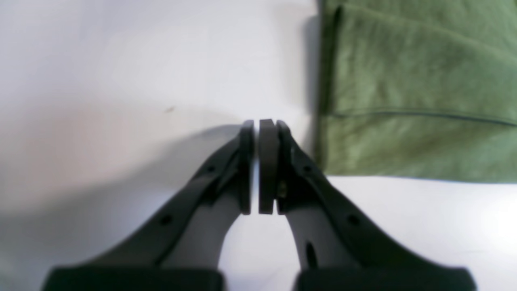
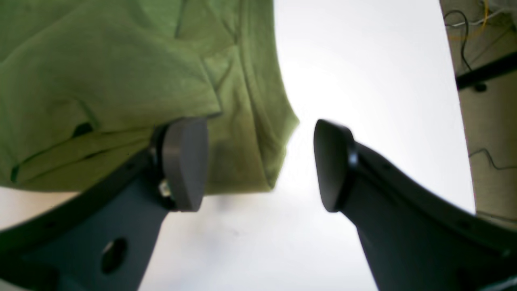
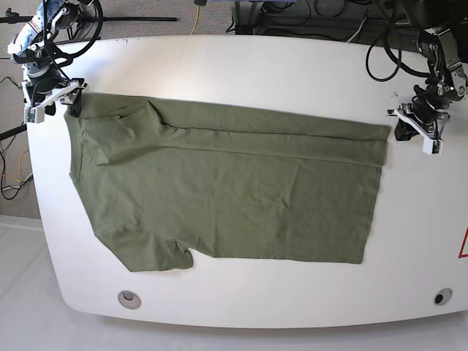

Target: Fold the T-shirt properly

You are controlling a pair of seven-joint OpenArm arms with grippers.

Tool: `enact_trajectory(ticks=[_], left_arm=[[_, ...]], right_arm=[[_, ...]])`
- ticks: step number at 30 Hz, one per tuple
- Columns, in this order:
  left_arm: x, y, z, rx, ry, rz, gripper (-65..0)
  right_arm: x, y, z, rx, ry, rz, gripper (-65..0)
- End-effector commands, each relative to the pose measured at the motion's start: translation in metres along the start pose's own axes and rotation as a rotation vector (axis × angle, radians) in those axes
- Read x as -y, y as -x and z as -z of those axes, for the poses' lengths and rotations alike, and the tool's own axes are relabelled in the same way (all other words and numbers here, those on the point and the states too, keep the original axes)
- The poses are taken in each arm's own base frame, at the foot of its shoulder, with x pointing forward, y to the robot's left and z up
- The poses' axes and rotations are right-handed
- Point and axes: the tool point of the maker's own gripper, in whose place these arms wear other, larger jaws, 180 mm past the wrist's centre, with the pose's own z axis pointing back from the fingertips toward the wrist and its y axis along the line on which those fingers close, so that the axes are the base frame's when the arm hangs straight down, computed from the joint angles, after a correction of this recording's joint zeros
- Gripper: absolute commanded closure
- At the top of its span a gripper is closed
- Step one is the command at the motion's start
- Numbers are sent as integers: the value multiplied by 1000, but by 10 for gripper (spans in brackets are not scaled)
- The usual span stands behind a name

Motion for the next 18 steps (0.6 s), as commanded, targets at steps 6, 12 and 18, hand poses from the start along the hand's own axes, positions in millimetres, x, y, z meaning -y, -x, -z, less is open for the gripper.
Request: enact_trajectory(ticks=[6, 12, 18], left_arm=[[-1, -15, -4, 18, 2, 31, -129], [3, -13, -5, 0, 7, 40, -120], [11, -17, -6, 2, 19, 68, -112]], right_arm=[[10, -12, -6, 41, -4, 89, -395], [6, -1, 1, -7, -27, 122, -375], [7, 10, 7, -21, -33, 139, -360]])
